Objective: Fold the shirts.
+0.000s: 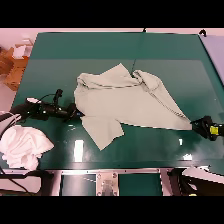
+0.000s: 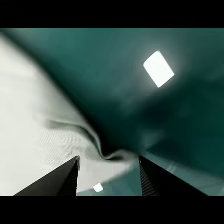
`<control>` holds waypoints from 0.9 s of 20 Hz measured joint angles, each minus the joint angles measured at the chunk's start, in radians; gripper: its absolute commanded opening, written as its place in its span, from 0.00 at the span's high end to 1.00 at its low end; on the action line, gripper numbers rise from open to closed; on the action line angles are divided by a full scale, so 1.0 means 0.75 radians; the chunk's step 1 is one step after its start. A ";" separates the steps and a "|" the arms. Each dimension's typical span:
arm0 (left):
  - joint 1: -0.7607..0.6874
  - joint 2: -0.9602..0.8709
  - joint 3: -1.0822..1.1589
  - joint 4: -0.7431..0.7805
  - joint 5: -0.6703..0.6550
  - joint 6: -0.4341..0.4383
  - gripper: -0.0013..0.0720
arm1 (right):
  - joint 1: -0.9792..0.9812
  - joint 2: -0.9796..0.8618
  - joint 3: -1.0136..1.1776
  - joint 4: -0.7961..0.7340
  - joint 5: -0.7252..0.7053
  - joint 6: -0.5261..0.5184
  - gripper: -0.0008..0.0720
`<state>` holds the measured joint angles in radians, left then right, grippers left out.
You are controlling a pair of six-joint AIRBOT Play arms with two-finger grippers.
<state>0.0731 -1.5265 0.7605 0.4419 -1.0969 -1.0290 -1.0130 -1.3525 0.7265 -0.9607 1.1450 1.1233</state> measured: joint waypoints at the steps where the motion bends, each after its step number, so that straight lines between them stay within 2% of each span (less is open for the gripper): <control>1: 0.000 -0.001 0.000 0.000 -0.003 0.004 0.94 | -0.025 -0.001 0.014 -0.013 0.018 -0.003 0.33; 7: 0.000 -0.001 0.000 -0.003 -0.022 0.018 0.94 | -0.100 -0.047 0.049 -0.039 0.066 -0.052 0.34; 18: 0.000 0.000 0.000 -0.003 -0.036 0.035 0.94 | 0.142 -0.213 0.055 0.124 0.123 -0.117 0.35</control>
<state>0.0731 -1.5265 0.7605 0.4400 -1.1236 -1.0031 -0.9062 -1.5120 0.7677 -0.8677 1.2369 1.0351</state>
